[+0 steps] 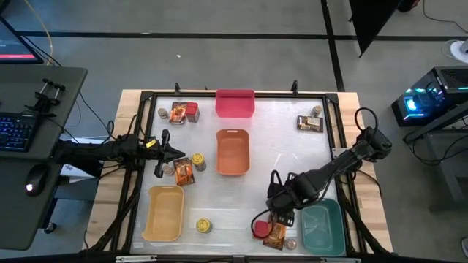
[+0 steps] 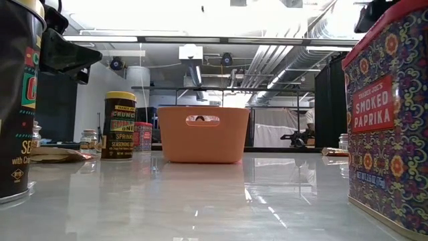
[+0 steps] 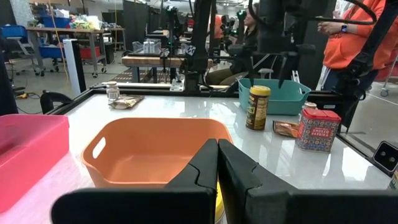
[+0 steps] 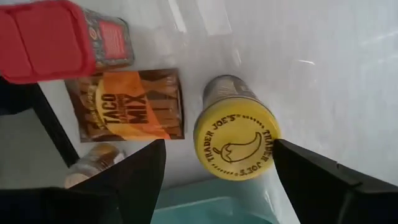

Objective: Sort spices by type
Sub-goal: Put the middle right yellow spice bottle into the green bin

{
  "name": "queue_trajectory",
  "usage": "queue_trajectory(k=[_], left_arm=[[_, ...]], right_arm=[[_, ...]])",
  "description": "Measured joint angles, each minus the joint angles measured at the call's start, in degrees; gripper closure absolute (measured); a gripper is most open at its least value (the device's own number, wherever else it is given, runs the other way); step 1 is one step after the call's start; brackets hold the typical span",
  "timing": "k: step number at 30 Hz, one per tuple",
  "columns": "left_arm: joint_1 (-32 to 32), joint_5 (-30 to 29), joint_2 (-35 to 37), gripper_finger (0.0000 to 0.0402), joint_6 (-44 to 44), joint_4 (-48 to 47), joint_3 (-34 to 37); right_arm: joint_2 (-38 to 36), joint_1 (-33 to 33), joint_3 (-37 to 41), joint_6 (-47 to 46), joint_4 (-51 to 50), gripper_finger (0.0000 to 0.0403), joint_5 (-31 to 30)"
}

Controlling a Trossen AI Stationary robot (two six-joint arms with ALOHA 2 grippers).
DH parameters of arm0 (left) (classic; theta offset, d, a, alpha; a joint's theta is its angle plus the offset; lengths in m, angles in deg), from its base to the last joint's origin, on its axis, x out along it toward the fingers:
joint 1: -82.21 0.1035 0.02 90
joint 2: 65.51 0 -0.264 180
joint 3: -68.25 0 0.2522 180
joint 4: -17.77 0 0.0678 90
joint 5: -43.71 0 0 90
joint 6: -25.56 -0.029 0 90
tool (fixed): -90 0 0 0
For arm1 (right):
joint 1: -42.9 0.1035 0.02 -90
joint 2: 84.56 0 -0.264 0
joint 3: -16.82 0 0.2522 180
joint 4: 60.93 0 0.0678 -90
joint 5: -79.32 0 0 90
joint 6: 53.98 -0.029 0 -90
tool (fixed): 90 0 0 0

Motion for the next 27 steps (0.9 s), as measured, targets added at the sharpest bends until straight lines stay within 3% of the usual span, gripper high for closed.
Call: queue_trajectory(k=[4, 21, 27], left_arm=[[0.00, 0.00, -0.01, 0.0401, 0.00, 0.02, 0.00], [0.00, 0.00, -0.01, 0.0401, 0.01, 0.00, 0.00], [-0.01, 0.00, -0.01, 0.0401, 0.01, 0.00, 0.00]], right_arm=[[0.10, 0.96, 0.66, -0.12, -1.46, 0.0110, -4.02], [0.12, 1.58, -2.03, 2.79, -3.34, 0.0110, -4.20], [0.17, 1.24, -2.03, 5.14, -4.24, 0.0110, -8.47]])
